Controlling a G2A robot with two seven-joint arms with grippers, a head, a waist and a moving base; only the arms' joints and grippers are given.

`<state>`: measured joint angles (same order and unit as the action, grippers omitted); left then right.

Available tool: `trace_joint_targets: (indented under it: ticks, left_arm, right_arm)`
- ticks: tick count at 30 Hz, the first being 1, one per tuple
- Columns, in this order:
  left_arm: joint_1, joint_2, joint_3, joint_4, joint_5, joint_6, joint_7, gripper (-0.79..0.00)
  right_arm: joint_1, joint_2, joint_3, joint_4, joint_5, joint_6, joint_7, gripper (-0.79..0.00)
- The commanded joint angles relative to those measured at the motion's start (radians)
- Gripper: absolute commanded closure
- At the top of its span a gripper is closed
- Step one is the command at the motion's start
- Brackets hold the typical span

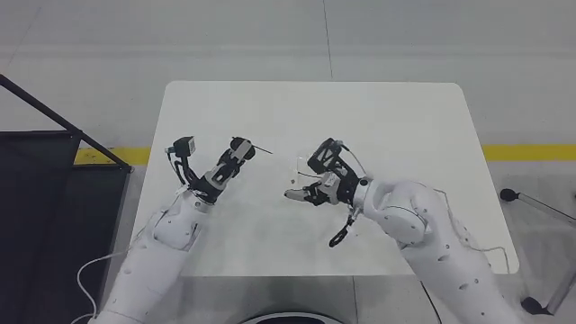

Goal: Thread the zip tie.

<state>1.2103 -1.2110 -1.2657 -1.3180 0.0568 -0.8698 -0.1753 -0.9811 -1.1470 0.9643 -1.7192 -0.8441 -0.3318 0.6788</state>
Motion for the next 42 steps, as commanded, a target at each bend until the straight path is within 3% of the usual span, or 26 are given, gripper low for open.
trace_joint_targets:
  ticks: [1, 11, 18, 21, 23, 28, 30, 42]
  left_arm:
    - [0.007, 0.003, -0.008, -0.012, -0.025, 0.009, -0.021, 0.0]
    - [0.012, 0.004, -0.011, -0.02, -0.034, 0.019, -0.032, 0.0]
    - [0.034, 0.002, -0.024, -0.072, -0.034, 0.073, -0.007, 0.0]
    - [0.046, 0.003, -0.032, -0.082, -0.055, 0.06, -0.01, 0.0]
    - [0.051, 0.004, -0.041, -0.088, -0.058, 0.062, -0.011, 0.0]
    - [0.056, 0.005, -0.06, -0.089, -0.076, 0.072, -0.008, 0.0]
    - [0.06, 0.005, -0.068, -0.09, -0.087, 0.066, -0.003, 0.0]
    - [0.068, 0.004, -0.082, -0.091, -0.118, 0.051, -0.019, 0.0]
  right_arm:
    - [0.015, -0.004, -0.014, 0.001, -0.029, 0.041, 0.012, -0.785]
    - [0.01, -0.004, -0.02, 0.001, -0.041, 0.038, 0.014, -0.785]
    - [0.079, -0.031, -0.127, 0.002, -0.16, 0.118, 0.138, -0.785]
    - [0.124, -0.048, -0.163, 0.028, -0.166, 0.148, 0.18, -0.693]
    - [0.154, -0.059, -0.187, 0.049, -0.17, 0.167, 0.218, -0.557]
    - [0.222, -0.087, -0.23, 0.118, -0.165, 0.207, 0.287, -0.449]
    - [0.239, -0.096, -0.24, 0.145, -0.153, 0.214, 0.292, -0.363]
    - [0.308, -0.14, -0.282, 0.246, -0.165, 0.281, 0.351, -0.351]
